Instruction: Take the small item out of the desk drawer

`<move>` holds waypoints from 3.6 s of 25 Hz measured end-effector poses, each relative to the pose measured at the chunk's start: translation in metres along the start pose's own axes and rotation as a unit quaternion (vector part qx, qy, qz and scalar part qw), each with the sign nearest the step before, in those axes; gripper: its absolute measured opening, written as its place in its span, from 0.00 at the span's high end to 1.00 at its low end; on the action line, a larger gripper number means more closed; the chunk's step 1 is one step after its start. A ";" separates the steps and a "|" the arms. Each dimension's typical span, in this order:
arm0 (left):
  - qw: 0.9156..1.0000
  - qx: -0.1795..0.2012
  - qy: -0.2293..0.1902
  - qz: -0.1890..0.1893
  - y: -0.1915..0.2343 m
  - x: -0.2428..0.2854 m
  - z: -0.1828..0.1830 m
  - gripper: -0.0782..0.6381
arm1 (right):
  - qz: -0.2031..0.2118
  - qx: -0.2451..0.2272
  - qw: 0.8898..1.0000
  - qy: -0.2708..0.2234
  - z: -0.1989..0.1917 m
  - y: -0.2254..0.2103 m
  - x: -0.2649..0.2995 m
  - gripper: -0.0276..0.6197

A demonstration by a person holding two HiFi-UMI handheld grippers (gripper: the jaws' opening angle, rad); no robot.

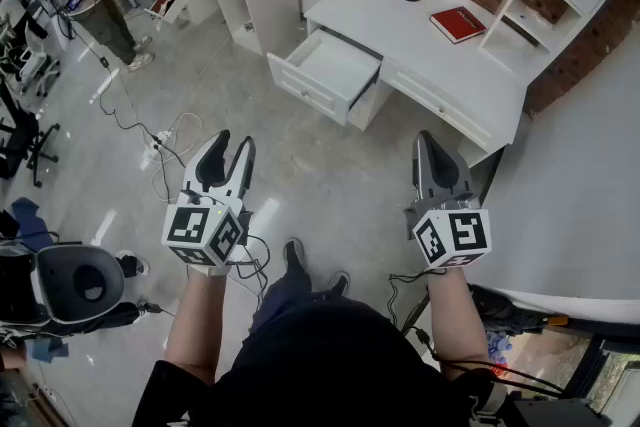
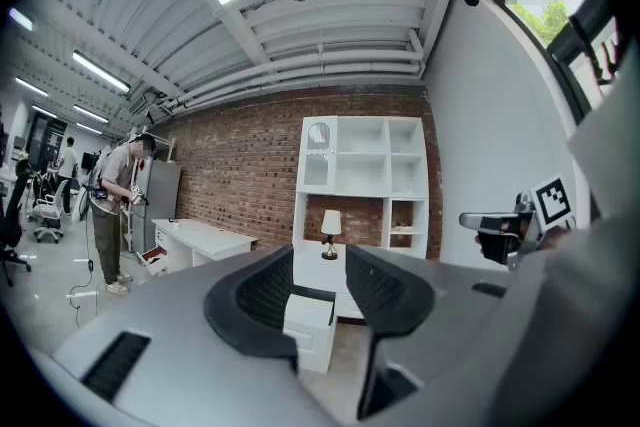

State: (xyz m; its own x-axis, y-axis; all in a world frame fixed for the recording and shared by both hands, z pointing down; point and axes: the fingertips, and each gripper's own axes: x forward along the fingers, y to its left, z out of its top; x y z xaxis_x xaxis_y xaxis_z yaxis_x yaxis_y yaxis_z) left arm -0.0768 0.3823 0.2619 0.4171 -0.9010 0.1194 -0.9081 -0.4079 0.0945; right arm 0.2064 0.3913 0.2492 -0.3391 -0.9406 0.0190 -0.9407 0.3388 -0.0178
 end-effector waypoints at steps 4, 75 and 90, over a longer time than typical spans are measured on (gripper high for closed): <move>1.000 0.000 0.000 -0.002 0.013 0.003 0.001 0.67 | 0.000 -0.004 1.000 0.001 0.000 0.009 0.010 0.96; 0.998 -0.020 0.012 0.061 0.235 0.279 0.026 0.62 | 0.082 0.019 0.996 0.006 -0.026 -0.041 0.403 0.80; 0.997 -0.008 0.003 0.080 0.239 0.300 0.042 0.62 | 0.102 0.026 0.994 -0.009 -0.016 -0.058 0.430 0.80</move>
State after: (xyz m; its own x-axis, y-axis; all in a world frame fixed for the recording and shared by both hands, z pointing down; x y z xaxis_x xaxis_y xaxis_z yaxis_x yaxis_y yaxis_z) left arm -0.1705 0.0078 0.2792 0.2677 -0.9531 0.1409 -0.9623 -0.2571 0.0890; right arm 0.1148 -0.0319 0.2747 -0.5222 -0.8528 -0.0082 -0.8504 0.5214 -0.0703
